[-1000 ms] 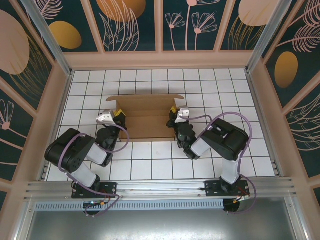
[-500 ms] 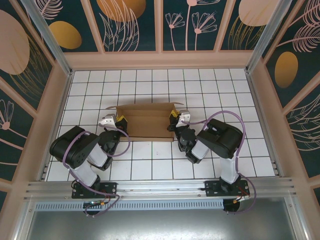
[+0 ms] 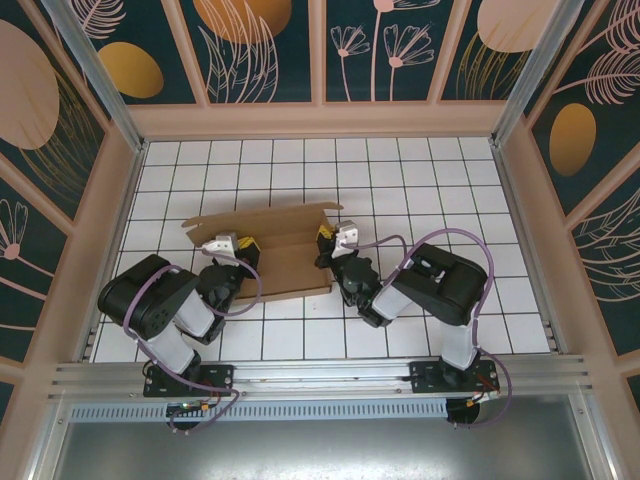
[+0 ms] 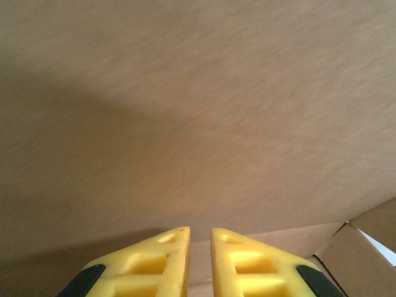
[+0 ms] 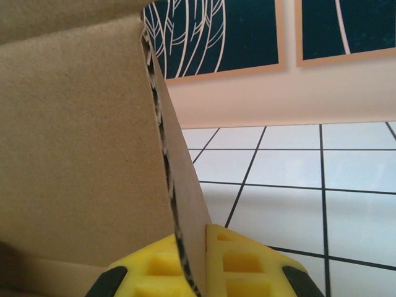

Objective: Fold the paper box

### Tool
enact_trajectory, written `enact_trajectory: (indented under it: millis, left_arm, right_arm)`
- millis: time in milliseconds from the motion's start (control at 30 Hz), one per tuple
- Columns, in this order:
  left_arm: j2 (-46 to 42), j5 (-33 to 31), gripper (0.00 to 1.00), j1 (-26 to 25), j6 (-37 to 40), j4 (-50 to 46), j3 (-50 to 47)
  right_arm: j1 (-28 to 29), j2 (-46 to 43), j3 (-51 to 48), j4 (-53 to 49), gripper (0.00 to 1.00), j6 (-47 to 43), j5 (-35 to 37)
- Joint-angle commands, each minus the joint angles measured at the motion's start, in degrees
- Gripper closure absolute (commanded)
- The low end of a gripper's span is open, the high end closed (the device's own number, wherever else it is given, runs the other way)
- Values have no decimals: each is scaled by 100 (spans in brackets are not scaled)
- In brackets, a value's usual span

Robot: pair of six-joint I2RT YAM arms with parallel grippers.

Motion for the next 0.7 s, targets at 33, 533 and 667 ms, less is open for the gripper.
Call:
enact_trajectory:
  millis: [33, 533, 667]
  left_arm:
    - [-91, 160, 84, -22, -41, -3, 63]
    - [-1295, 286, 59, -27, -521, -1219, 289]
    - [-1966, 480, 57, -22, -499, -2070, 354]
  right_arm:
    - [68, -205, 273, -798, 95, 83, 279]
    - [-765, -167, -198, 366, 100, -1616, -329]
    - [-1350, -327, -421, 386, 100, -1492, -1331]
